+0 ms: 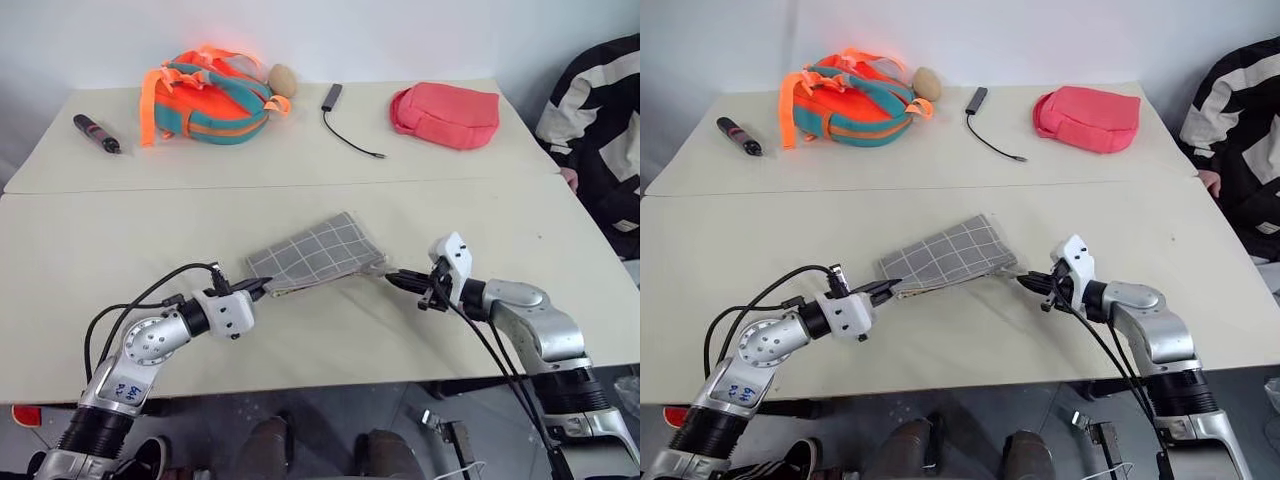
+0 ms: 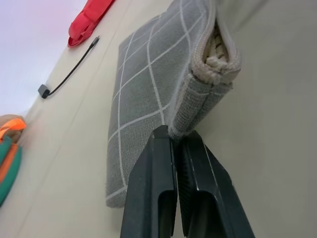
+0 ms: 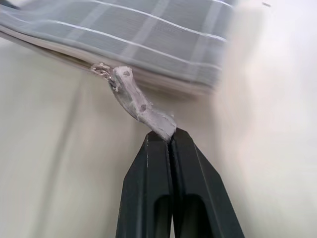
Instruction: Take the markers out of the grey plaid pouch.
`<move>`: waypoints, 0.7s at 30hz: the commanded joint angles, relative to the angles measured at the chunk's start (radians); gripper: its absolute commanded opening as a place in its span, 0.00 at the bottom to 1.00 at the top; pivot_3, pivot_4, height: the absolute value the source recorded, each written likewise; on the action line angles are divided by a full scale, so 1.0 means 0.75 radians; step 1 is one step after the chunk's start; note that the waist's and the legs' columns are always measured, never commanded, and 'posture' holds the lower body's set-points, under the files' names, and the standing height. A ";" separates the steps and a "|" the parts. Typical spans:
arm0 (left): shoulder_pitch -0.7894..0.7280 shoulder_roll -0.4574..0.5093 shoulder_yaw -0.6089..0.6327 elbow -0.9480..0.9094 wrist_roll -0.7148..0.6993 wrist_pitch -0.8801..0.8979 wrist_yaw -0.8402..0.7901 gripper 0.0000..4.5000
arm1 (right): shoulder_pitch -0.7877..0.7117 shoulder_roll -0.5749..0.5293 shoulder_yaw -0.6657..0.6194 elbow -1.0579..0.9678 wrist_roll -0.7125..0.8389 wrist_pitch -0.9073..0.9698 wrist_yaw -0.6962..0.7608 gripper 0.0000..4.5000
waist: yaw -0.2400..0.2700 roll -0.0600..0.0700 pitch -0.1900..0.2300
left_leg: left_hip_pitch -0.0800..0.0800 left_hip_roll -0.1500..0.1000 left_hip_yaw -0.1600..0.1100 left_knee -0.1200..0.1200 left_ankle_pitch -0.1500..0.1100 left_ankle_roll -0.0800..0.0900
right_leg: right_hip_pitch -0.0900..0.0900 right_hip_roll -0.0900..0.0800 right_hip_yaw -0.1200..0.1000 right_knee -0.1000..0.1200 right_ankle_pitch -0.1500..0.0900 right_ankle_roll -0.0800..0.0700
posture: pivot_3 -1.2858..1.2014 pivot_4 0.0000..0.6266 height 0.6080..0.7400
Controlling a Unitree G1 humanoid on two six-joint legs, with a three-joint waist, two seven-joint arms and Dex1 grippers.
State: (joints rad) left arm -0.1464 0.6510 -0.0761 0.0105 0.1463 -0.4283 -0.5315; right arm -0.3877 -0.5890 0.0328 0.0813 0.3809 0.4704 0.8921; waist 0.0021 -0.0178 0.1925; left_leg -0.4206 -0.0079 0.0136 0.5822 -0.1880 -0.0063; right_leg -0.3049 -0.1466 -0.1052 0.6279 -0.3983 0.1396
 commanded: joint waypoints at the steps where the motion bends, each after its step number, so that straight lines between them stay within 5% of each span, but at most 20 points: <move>1: 0.002 0.034 0.076 -0.028 -0.053 -0.017 -0.008 0.00 | -0.022 -0.044 -0.054 0.043 -0.034 -0.060 0.006 0.01 | 0.000 0.000 0.000 | 0.000 0.000 0.000 0.000 0.000 0.000 | 0.000 0.000 0.000 0.000 0.000 0.000 | 0.52 0.24 1.00; 13: -0.012 0.007 0.077 -0.020 -0.094 0.001 -0.016 0.00 | -0.021 -0.041 -0.059 0.021 -0.013 -0.071 0.029 0.01 | 0.000 0.000 0.000 | 0.000 0.000 0.001 0.001 0.000 0.000 | 0.000 0.000 0.000 0.000 0.000 0.000 | 0.52 0.24 1.00; 19: -0.037 -0.039 0.066 -0.039 -0.134 0.056 -0.033 0.00 | 0.002 -0.065 -0.052 -0.132 0.054 -0.004 0.098 0.35 | 0.001 0.000 0.000 | 0.000 0.000 0.000 0.002 0.000 0.000 | 0.001 0.000 0.000 0.000 0.000 0.000 | 0.52 0.24 1.00; 21: -0.041 -0.062 0.061 -0.065 -0.184 0.101 -0.054 0.00 | -0.020 -0.081 -0.088 -0.168 0.083 0.002 0.113 0.35 | 0.001 0.000 0.000 | 0.000 0.000 0.000 0.002 0.000 0.000 | 0.001 0.000 0.000 0.000 0.000 0.000 | 0.52 0.24 1.00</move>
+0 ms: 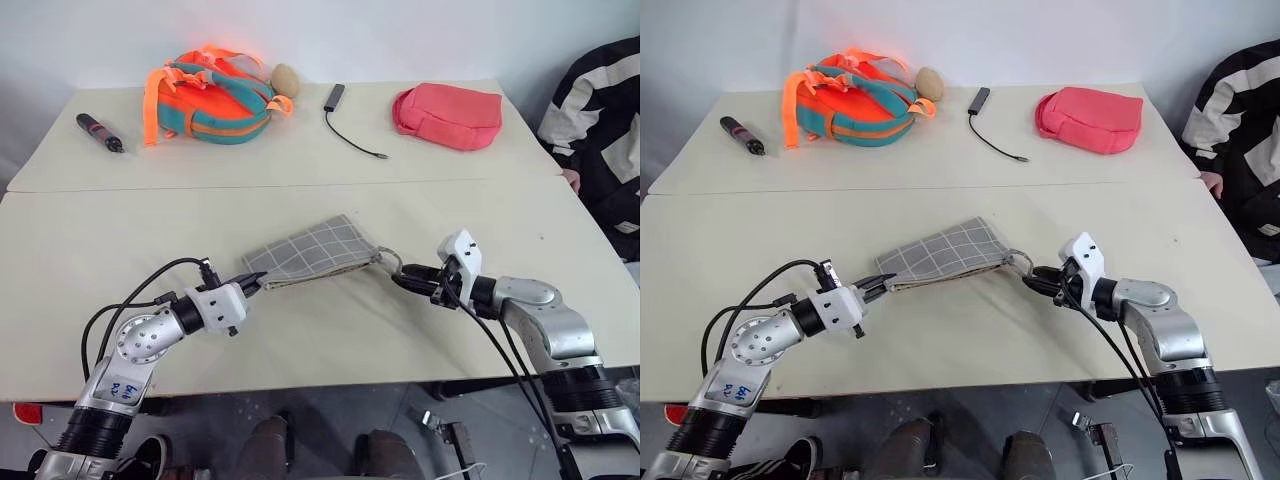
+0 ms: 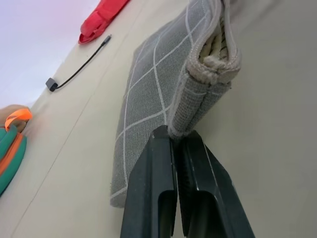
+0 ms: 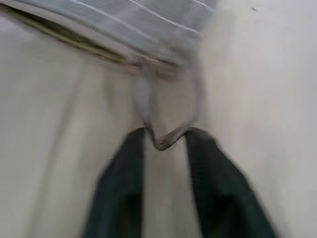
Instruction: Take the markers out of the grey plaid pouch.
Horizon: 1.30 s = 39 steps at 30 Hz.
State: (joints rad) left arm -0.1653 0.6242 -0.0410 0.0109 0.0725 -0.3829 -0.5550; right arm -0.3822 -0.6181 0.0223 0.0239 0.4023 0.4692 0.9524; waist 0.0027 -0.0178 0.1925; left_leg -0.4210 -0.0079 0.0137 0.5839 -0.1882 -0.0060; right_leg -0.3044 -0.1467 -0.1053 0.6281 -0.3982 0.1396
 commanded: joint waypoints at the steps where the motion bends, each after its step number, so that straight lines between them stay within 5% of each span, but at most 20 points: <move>1: -0.019 -0.032 0.015 -0.073 -0.097 0.055 -0.029 0.00 | -0.058 -0.043 -0.103 -0.085 0.055 -0.011 0.011 0.35 | 0.001 0.000 0.000 | 0.000 0.000 0.000 0.000 0.000 0.000 | 0.000 0.000 0.000 0.000 0.000 0.000 | 0.52 0.24 1.00; 8: -0.062 -0.063 0.033 -0.091 -0.217 0.179 -0.095 0.00 | -0.239 -0.024 -0.198 -0.090 0.088 -0.053 -0.050 0.35 | 0.000 0.000 0.000 | -0.001 0.000 0.000 0.002 -0.001 0.001 | 0.000 0.000 0.000 0.000 0.000 0.000 | 0.52 0.24 1.00; 14: -0.107 -0.082 0.038 -0.097 -0.248 0.236 -0.109 0.00 | -0.274 0.037 -0.146 -0.203 0.086 -0.026 -0.111 0.01 | 0.001 0.000 0.000 | -0.001 0.000 0.000 0.004 -0.001 0.001 | 0.001 0.000 0.000 0.000 0.000 0.001 | 0.52 0.24 1.00; 20: -0.117 -0.092 0.046 -0.131 -0.280 0.294 -0.116 0.00 | -0.216 0.030 -0.045 -0.378 0.134 0.026 -0.024 0.01 | 0.000 0.000 0.000 | -0.001 0.001 0.000 0.004 -0.001 0.002 | 0.001 0.000 0.000 0.000 0.001 0.001 | 0.52 0.24 1.00; 26: -0.108 -0.117 0.013 -0.158 -0.235 0.299 -0.107 0.00 | -0.176 0.038 0.151 -0.361 -0.117 -0.157 -0.052 0.01 | -0.002 0.000 0.000 | -0.001 0.000 0.000 0.005 -0.002 0.001 | 0.000 0.000 0.000 0.000 0.001 0.001 | 0.52 0.24 1.00; 39: -0.101 -0.171 -0.015 -0.199 -0.210 0.341 -0.102 0.00 | -0.142 0.033 0.226 -0.235 -0.324 -0.341 -0.050 0.01 | 0.004 0.000 0.000 | -0.002 0.000 0.000 0.006 -0.002 0.002 | 0.001 0.000 0.001 0.000 0.001 0.001 | 0.52 0.24 1.00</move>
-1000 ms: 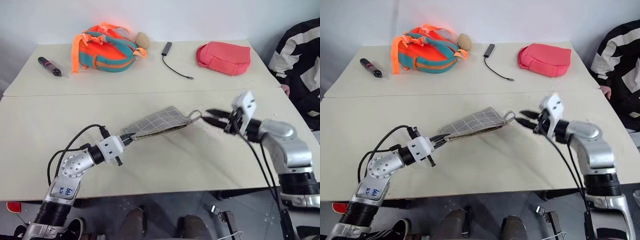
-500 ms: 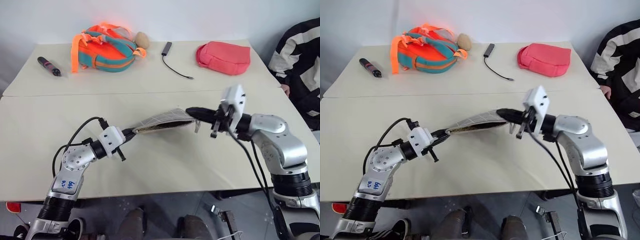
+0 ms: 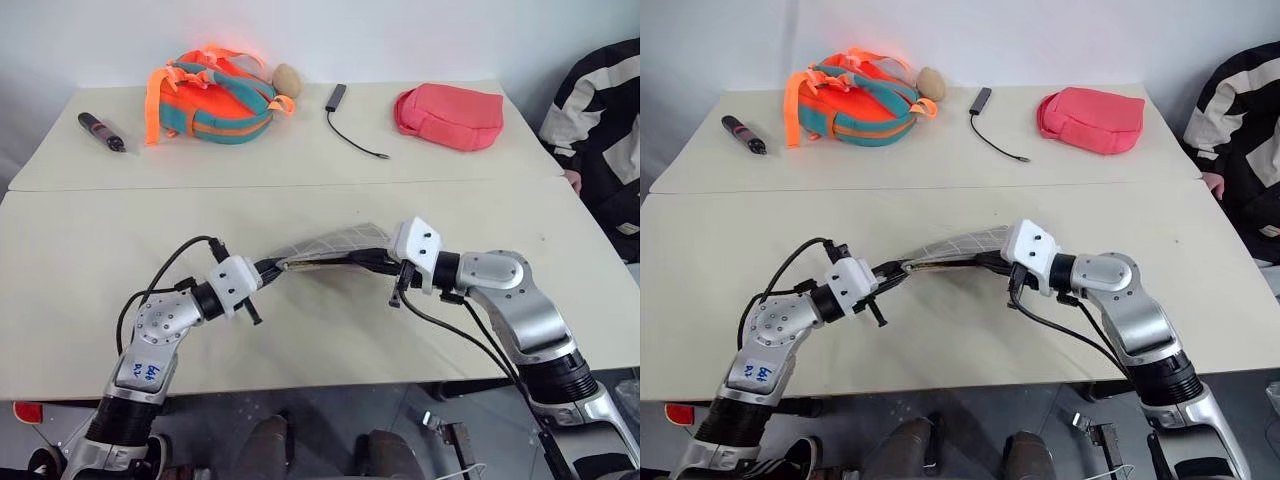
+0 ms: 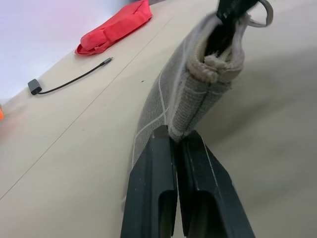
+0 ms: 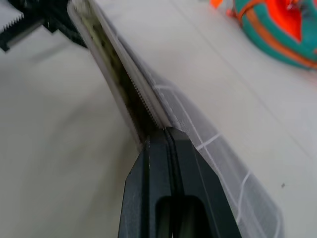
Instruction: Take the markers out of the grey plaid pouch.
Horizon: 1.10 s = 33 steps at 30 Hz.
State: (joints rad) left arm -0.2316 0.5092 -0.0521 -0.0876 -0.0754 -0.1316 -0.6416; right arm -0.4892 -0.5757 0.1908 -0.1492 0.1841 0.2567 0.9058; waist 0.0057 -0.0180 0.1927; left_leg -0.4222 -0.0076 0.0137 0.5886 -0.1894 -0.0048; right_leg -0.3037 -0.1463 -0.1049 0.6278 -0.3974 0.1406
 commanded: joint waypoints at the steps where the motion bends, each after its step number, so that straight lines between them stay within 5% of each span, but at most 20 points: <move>1: -0.015 -0.021 -0.004 -0.064 -0.009 0.009 0.012 0.00 | 0.004 -0.023 0.001 -0.005 -0.036 -0.075 0.020 0.01 | 0.000 0.000 0.000 | 0.000 0.000 0.000 0.000 0.000 0.000 | 0.000 0.000 0.000 0.000 0.000 0.000 | 0.52 0.24 1.00; 11: -0.018 -0.035 0.000 -0.048 0.004 0.006 0.012 0.00 | 0.017 -0.012 -0.074 -0.074 0.098 0.001 0.048 0.01 | 0.001 0.000 0.000 | 0.000 0.000 0.000 0.000 0.000 0.000 | 0.000 0.000 0.000 0.000 0.000 0.000 | 0.52 0.24 1.00; 15: -0.026 -0.037 0.002 -0.058 -0.017 0.017 0.000 0.00 | -0.026 -0.057 -0.005 0.055 -0.126 -0.130 -0.010 0.01 | 0.003 0.000 0.000 | 0.000 0.000 0.000 0.000 0.000 0.000 | 0.000 0.000 0.000 0.000 0.000 0.000 | 0.52 0.24 1.00; 26: -0.039 -0.046 0.015 -0.141 -0.145 0.167 -0.070 0.00 | -0.130 -0.171 0.063 0.181 -0.350 -0.383 0.058 0.01 | 0.011 0.000 0.000 | 0.000 0.000 0.000 0.001 0.000 0.000 | 0.000 0.000 0.000 -0.001 0.000 0.000 | 0.52 0.24 1.00; 29: -0.057 -0.061 0.012 -0.166 -0.179 0.225 -0.074 0.00 | -0.148 -0.151 0.072 0.190 -0.365 -0.386 0.055 0.12 | 0.013 0.000 0.000 | 0.000 0.000 0.001 0.001 0.000 0.000 | 0.001 0.000 0.000 -0.001 0.000 0.000 | 0.52 0.24 1.00; 33: -0.082 -0.093 0.011 -0.234 -0.265 0.350 -0.073 0.00 | -0.158 -0.131 0.093 0.192 -0.407 -0.415 0.031 0.43 | 0.020 0.000 0.000 | 0.000 0.000 0.001 0.002 0.000 0.000 | 0.001 0.000 0.000 -0.001 0.000 0.000 | 0.52 0.24 1.00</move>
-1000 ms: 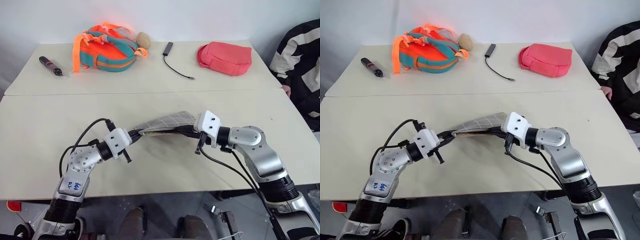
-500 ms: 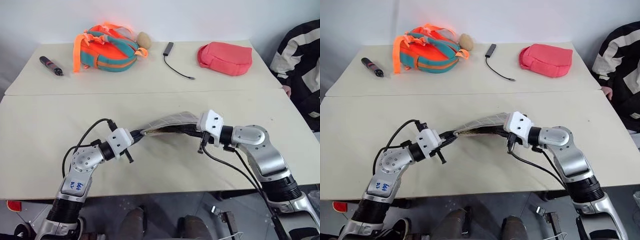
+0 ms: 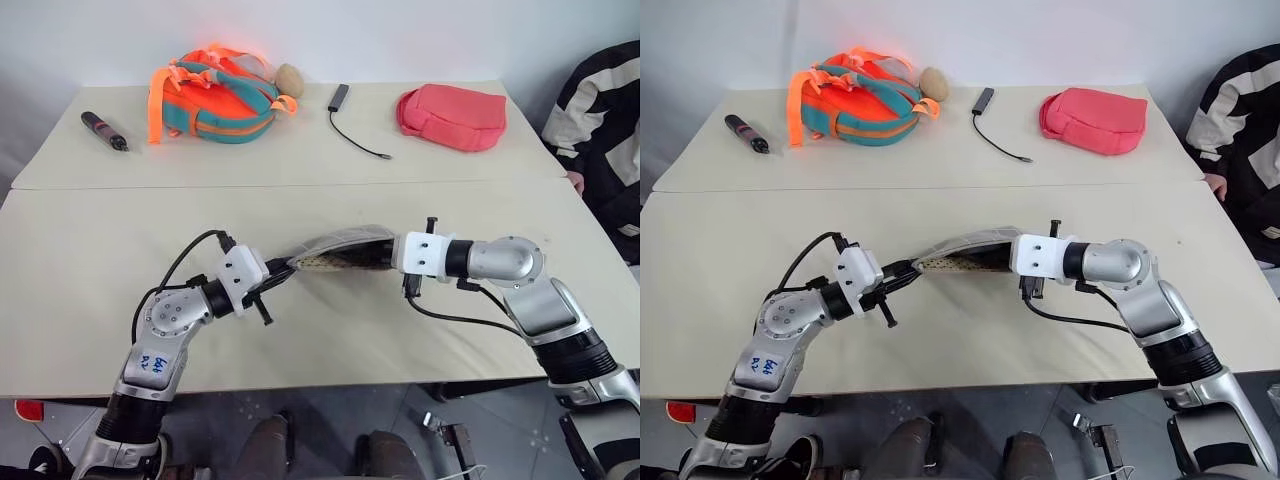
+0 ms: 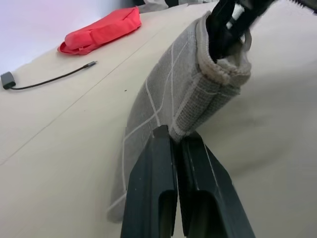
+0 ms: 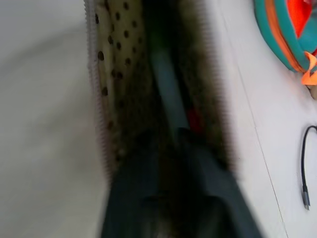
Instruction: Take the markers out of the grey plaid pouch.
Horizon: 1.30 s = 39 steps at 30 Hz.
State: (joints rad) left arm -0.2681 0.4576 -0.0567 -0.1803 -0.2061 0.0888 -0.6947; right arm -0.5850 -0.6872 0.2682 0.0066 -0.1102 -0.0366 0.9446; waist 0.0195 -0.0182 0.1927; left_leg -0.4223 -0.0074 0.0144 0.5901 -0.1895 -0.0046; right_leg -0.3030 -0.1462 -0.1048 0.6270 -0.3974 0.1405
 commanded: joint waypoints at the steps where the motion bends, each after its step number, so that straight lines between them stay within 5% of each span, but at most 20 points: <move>1: -0.034 -0.025 0.019 -0.117 -0.095 0.070 -0.001 0.00 | -0.032 0.020 -0.014 -0.023 -0.013 -0.016 -0.019 0.52 | 0.002 0.000 0.000 | 0.000 0.000 0.000 0.000 0.000 0.000 | 0.000 0.000 0.000 0.000 0.000 0.000 | 0.52 0.24 1.00; 4: -0.024 -0.008 0.010 -0.124 -0.072 0.070 -0.014 0.00 | -0.047 0.010 -0.017 -0.042 -0.025 -0.012 -0.001 0.73 | 0.002 0.000 0.000 | 0.000 0.000 0.000 0.000 0.000 0.000 | 0.000 0.000 0.000 0.000 0.000 0.000 | 0.52 0.24 1.00; 6: -0.017 -0.015 0.017 -0.133 -0.102 0.107 -0.017 0.00 | -0.062 0.004 -0.025 -0.054 -0.014 -0.005 0.020 0.73 | 0.002 0.000 0.000 | 0.000 0.000 0.000 0.000 0.000 0.000 | 0.000 0.000 0.000 0.000 0.000 0.000 | 0.52 0.24 1.00; 12: -0.015 -0.046 0.046 -0.164 -0.258 0.301 -0.020 0.00 | -0.101 -0.022 -0.047 -0.081 0.017 0.008 0.084 0.37 | 0.004 0.000 0.000 | 0.000 0.000 0.000 0.000 0.000 0.000 | 0.000 0.000 0.000 -0.001 0.000 0.000 | 0.52 0.24 1.00; 25: -0.085 -0.101 0.147 -0.231 -0.738 0.909 0.068 0.00 | -0.246 -0.240 -0.034 -0.248 0.254 0.373 0.498 0.37 | 0.005 -0.001 0.001 | 0.000 0.001 -0.002 0.002 -0.001 0.001 | 0.003 0.001 0.000 -0.002 0.000 0.000 | 0.52 0.24 1.00; 39: 0.004 -0.084 0.031 -0.224 -0.540 0.764 0.073 0.00 | -0.212 -0.173 0.181 -0.083 -0.066 0.299 0.387 0.37 | 0.005 -0.001 0.000 | 0.000 0.002 -0.001 0.003 -0.001 0.000 | 0.004 0.002 0.000 -0.005 0.000 -0.001 | 0.52 0.24 1.00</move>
State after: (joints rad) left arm -0.2693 0.3994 -0.0445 -0.3099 -0.6128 0.6839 -0.6441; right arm -0.7298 -0.8164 0.3976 -0.0695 -0.1254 0.2081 1.2549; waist 0.0230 -0.0188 0.1931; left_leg -0.4224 -0.0058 0.0139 0.5927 -0.1905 -0.0051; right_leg -0.2999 -0.1441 -0.1045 0.6231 -0.3970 0.1400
